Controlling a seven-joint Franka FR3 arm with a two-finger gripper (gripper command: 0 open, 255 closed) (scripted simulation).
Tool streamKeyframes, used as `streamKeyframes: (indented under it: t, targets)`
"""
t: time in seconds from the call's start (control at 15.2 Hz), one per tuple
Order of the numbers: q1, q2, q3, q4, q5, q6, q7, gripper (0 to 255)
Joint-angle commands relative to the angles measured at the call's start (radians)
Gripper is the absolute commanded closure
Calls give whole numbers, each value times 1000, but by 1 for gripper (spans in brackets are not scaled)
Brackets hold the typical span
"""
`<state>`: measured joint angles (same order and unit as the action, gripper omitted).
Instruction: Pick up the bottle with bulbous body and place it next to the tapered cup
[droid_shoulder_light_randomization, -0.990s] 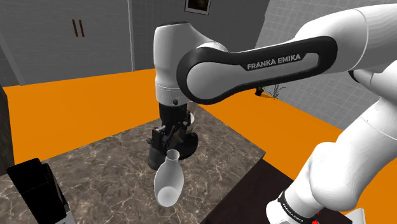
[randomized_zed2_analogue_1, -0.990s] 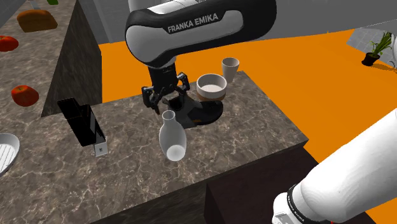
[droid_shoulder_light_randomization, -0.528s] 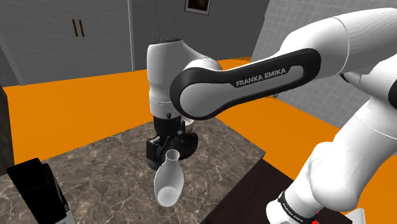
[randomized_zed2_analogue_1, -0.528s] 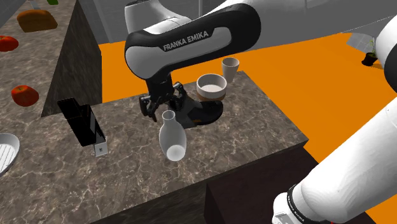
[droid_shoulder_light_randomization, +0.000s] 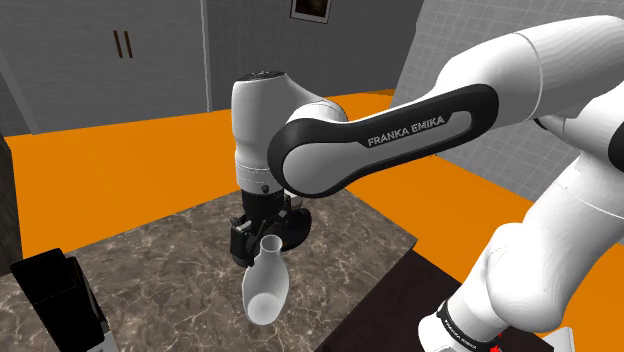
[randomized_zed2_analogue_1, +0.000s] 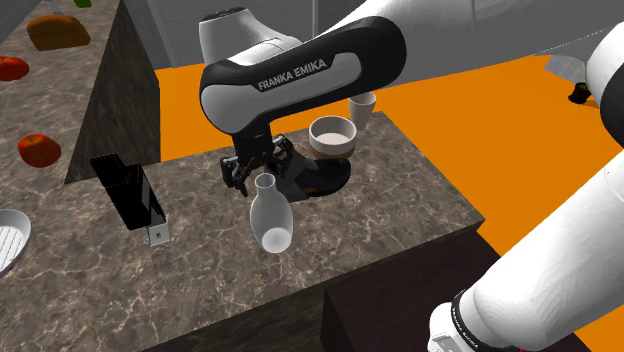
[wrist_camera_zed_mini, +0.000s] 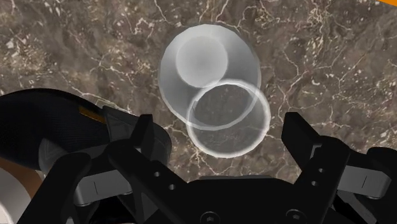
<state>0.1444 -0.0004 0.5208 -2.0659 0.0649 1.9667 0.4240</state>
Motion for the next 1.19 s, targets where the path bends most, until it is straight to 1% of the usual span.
streamKeyframes:
  t: [0.0,0.07,0.66,1.12]
  targets:
    - [0,0,0,0,0,0,0,0]
    - [0,0,0,0,0,0,0,255]
    - [0,0,0,0,0,0,0,255]
    - [-3,-31,-4,65,13,-92,-7,255]
